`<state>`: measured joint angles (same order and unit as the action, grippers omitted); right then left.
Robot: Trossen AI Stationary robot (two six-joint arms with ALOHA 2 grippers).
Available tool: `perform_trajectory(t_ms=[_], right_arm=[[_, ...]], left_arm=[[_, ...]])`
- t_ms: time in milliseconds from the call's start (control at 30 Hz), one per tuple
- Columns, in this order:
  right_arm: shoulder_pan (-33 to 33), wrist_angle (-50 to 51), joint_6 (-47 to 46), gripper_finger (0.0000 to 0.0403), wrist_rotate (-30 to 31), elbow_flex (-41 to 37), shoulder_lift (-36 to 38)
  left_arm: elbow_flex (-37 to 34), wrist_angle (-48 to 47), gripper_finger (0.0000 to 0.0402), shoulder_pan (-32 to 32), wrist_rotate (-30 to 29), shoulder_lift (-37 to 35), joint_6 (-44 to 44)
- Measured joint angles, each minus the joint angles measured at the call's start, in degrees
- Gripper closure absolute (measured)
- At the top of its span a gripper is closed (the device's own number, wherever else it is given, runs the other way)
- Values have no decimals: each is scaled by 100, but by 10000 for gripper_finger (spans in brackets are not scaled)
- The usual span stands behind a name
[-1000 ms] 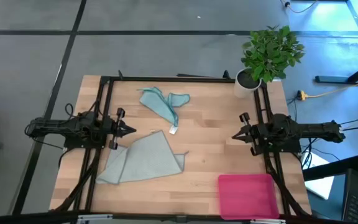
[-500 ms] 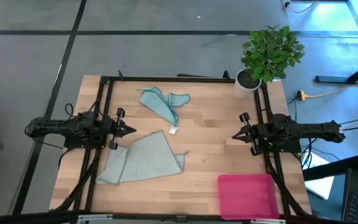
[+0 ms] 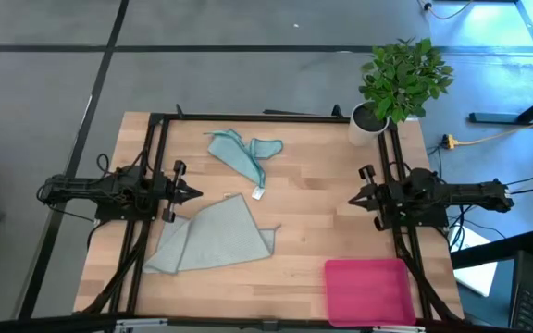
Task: Roll microfiber towels into tight, uniform cylinder then place into a basket
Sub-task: Fold the blue towel
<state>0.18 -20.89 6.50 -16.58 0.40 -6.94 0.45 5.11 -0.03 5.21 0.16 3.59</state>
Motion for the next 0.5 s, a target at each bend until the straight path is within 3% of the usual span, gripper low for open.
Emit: perform_trajectory(t_ms=[400, 500], right_arm=[[0, -583, -18, 389, 0, 0, 0], [0, -617, -20, 391, 0, 0, -1]], left_arm=[[-2, 0, 401, 0, 0, -1, -1], [0, 1, 401, 0, -85, 0, 407]])
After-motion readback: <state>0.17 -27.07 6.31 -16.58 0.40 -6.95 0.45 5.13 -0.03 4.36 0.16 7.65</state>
